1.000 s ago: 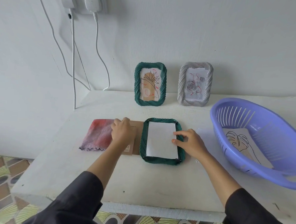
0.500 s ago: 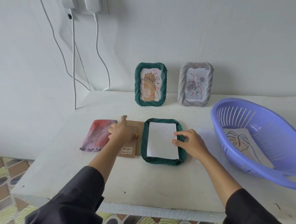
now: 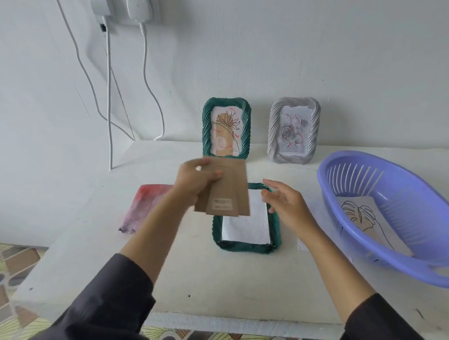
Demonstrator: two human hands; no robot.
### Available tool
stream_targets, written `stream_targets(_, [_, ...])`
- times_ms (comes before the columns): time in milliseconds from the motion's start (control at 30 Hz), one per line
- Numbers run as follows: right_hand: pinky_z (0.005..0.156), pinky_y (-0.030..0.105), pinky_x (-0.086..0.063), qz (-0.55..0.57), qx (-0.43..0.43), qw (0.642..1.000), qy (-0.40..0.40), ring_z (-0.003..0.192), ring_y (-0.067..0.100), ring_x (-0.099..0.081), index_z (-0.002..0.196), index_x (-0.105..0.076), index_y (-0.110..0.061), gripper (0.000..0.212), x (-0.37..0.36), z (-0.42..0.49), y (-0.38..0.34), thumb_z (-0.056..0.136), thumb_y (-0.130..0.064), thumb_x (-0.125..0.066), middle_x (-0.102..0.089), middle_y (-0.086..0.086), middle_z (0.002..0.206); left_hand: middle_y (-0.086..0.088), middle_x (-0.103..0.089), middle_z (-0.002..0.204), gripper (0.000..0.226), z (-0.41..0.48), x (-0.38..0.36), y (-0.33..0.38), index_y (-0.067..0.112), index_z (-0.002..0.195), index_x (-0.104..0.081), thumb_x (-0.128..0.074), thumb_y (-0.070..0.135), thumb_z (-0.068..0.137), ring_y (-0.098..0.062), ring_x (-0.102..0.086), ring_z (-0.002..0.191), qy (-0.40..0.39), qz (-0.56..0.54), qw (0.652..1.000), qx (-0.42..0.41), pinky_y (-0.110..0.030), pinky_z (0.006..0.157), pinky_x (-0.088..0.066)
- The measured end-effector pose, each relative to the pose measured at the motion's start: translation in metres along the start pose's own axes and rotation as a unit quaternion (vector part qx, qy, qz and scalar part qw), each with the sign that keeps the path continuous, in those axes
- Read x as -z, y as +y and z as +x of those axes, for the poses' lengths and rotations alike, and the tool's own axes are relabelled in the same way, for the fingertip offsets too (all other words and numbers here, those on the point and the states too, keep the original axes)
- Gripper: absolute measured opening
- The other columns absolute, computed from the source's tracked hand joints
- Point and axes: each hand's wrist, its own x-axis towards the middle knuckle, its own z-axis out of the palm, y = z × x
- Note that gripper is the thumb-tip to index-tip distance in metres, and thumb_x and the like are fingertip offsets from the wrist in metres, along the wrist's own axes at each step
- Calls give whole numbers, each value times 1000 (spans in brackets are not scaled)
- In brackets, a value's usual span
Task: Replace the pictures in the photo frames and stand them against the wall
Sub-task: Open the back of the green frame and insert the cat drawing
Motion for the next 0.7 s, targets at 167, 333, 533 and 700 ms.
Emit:
stream_targets(167, [54, 16, -47, 63, -54, 995, 53, 64, 13, -57, 118, -60, -10, 29, -6, -1, 5, 89, -9, -60, -63, 9, 78, -19, -62, 106, 33, -9, -40, -22, 0, 115, -59, -64, 0, 83, -30, -62, 86, -118, 15, 990, 75, -42, 80, -55])
stream_targets(333, [53, 16, -44, 45, -112, 991, 53, 70, 15, -59, 117, -63, -4, 31, -7, 7, 18, 86, -6, -63, -61, 2, 75, -19, -64, 99, 26, -2, -44, -36, -7, 107, -63, -61, -4, 82, -30, -62, 87, -140, 97, 983, 67, -44, 87, -54])
stream_targets(533, [85, 40, -53, 32, -129, 990, 48, 91, 27, -64, 117, -63, -2, 34, -12, 15, 24, 84, -6, -65, -68, 17, 101, -26, -65, 111, 33, 10, -45, -44, -8, 109, -62, -66, 0, 78, -34, -64, 97, -134, 128, 981, 62, -46, 89, -54])
stream_targets(700, [87, 42, -55, 20, -134, 990, 50, 96, 30, -66, 116, -63, -3, 33, -12, 15, 25, 84, -7, -65, -69, 17, 103, -23, -65, 113, 35, 9, -44, -45, -6, 111, -62, -66, 1, 78, -34, -64, 99, -140, 134, 979, 58, -44, 89, -54])
